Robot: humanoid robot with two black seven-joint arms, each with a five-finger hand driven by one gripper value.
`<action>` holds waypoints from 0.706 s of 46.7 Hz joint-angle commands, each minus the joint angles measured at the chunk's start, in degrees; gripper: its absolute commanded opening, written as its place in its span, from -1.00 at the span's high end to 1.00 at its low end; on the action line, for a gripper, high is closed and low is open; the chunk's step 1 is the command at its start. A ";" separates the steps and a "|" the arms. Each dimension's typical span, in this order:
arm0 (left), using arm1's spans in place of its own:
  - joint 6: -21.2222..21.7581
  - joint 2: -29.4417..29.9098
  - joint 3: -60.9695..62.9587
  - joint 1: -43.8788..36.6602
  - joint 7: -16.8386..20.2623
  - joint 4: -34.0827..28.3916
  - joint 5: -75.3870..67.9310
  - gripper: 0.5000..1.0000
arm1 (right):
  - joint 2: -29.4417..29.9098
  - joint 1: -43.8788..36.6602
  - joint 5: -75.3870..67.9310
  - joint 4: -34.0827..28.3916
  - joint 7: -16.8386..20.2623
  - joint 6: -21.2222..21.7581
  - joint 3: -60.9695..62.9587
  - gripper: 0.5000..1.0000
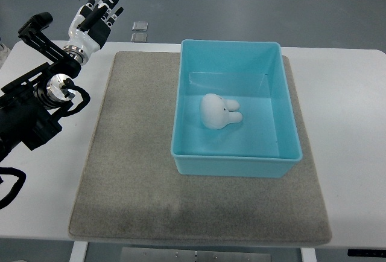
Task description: Place white toy into blue box with left hand
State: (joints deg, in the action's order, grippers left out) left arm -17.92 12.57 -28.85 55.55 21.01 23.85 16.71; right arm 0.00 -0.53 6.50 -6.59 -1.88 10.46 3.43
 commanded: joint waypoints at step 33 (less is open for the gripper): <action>-0.53 0.17 -0.06 0.08 0.00 -0.21 -0.01 -0.97 | 0.00 0.09 0.09 -0.35 0.03 0.26 0.00 -0.74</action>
State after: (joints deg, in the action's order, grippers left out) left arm -18.54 12.57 -28.92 55.62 21.01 23.64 16.70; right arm 0.00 -0.53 6.50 -6.63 -1.86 10.46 3.43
